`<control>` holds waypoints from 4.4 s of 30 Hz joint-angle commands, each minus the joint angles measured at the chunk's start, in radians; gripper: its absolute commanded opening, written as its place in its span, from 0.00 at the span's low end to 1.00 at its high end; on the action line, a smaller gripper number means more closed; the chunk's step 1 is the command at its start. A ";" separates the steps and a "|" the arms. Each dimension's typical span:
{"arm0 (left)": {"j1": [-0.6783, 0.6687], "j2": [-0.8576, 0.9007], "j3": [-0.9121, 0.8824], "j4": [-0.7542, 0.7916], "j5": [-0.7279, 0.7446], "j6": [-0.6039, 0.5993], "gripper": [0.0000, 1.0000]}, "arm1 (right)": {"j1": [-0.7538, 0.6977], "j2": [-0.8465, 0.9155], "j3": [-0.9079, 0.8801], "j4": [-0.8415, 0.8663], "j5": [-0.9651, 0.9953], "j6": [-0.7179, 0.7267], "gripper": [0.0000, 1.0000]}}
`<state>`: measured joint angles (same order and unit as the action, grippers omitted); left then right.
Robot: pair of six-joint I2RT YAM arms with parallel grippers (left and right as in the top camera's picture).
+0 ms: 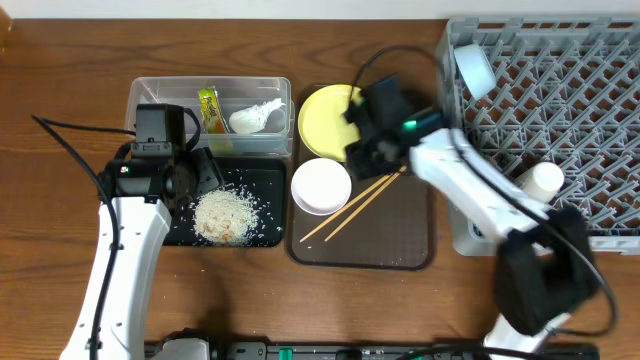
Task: Sort waste into correct bins and load items into the dishwasher rack
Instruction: 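Grasp the white bowl on the brown tray with the right gripper, then place the white bowl into the back of the dish rack, then reach the right gripper down and pinch one wooden chopstick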
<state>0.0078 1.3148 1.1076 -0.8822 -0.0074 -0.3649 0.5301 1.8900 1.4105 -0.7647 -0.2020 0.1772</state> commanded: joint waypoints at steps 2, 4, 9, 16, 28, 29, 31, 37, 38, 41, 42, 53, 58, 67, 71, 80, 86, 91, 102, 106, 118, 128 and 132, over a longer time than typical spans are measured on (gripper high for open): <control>0.003 -0.002 0.009 -0.011 -0.019 -0.018 0.70 | 0.044 0.097 -0.010 0.024 0.001 0.087 0.38; 0.003 -0.002 0.009 -0.011 -0.019 -0.018 0.70 | 0.056 0.131 -0.010 0.039 0.016 0.116 0.28; 0.003 -0.002 0.009 -0.011 -0.019 -0.018 0.70 | 0.055 0.141 -0.004 0.078 0.082 0.171 0.01; 0.003 -0.002 0.009 -0.011 -0.019 -0.018 0.70 | -0.019 -0.004 0.089 0.061 0.227 0.117 0.01; 0.003 -0.002 0.009 0.001 -0.019 -0.018 0.70 | -0.332 -0.227 0.122 0.335 0.887 -0.264 0.01; 0.003 -0.002 0.009 0.004 -0.019 -0.018 0.70 | -0.358 -0.220 0.122 0.385 0.926 -0.314 0.01; 0.003 -0.002 0.009 0.008 -0.019 -0.018 0.69 | -0.414 -0.200 0.122 0.508 1.009 -0.415 0.01; 0.003 -0.002 0.009 0.008 -0.019 -0.018 0.70 | -0.531 -0.107 0.122 0.775 1.068 -0.576 0.01; 0.003 -0.002 0.009 0.008 -0.019 -0.018 0.69 | -0.551 -0.070 0.122 0.831 1.099 -0.592 0.01; 0.003 -0.002 0.009 0.008 -0.019 -0.018 0.70 | -0.577 -0.001 0.122 0.940 1.134 -0.640 0.01; 0.003 -0.002 0.009 0.008 -0.019 -0.018 0.69 | -0.582 0.021 0.122 0.970 1.133 -0.660 0.01; 0.003 -0.002 0.009 0.008 -0.019 -0.018 0.70 | -0.587 0.290 0.122 1.410 1.144 -1.029 0.01; 0.003 -0.002 0.009 0.008 -0.019 -0.018 0.69 | -0.576 0.339 0.122 1.395 1.145 -1.001 0.01; 0.003 -0.002 0.009 0.008 -0.019 -0.018 0.70 | -0.530 0.404 0.117 1.297 1.199 -0.905 0.01; 0.003 -0.002 0.009 0.008 -0.019 -0.018 0.70 | -0.503 0.403 0.116 1.229 1.271 -0.782 0.01; 0.003 -0.002 0.009 0.008 -0.020 -0.018 0.70 | -0.459 0.381 0.116 0.923 1.352 -0.454 0.26; 0.003 -0.002 0.009 0.008 -0.020 -0.018 0.70 | -0.473 0.289 0.116 0.552 1.046 -0.116 0.48; 0.003 -0.002 0.009 0.008 -0.020 -0.018 0.70 | -0.483 0.179 0.116 0.460 0.887 -0.089 0.56; 0.003 -0.002 0.009 0.008 -0.019 -0.018 0.70 | -0.460 -0.092 0.116 0.155 0.323 -0.088 0.60; 0.003 -0.002 0.009 0.009 -0.019 -0.018 0.70 | -0.407 -0.111 0.116 0.082 -0.058 -0.065 0.56; 0.003 -0.002 0.009 0.008 -0.020 -0.018 0.70 | -0.130 -0.082 -0.069 -0.059 -0.002 0.320 0.56; 0.003 -0.002 0.009 0.008 -0.020 -0.018 0.70 | 0.042 -0.081 -0.306 0.068 0.150 0.573 0.56; 0.003 -0.002 0.009 0.008 -0.020 -0.018 0.70 | 0.090 -0.081 -0.323 0.093 0.247 0.640 0.54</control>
<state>0.0078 1.3148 1.1076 -0.8715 -0.0074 -0.3702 0.5865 1.8038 1.0958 -0.6800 -0.0574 0.7250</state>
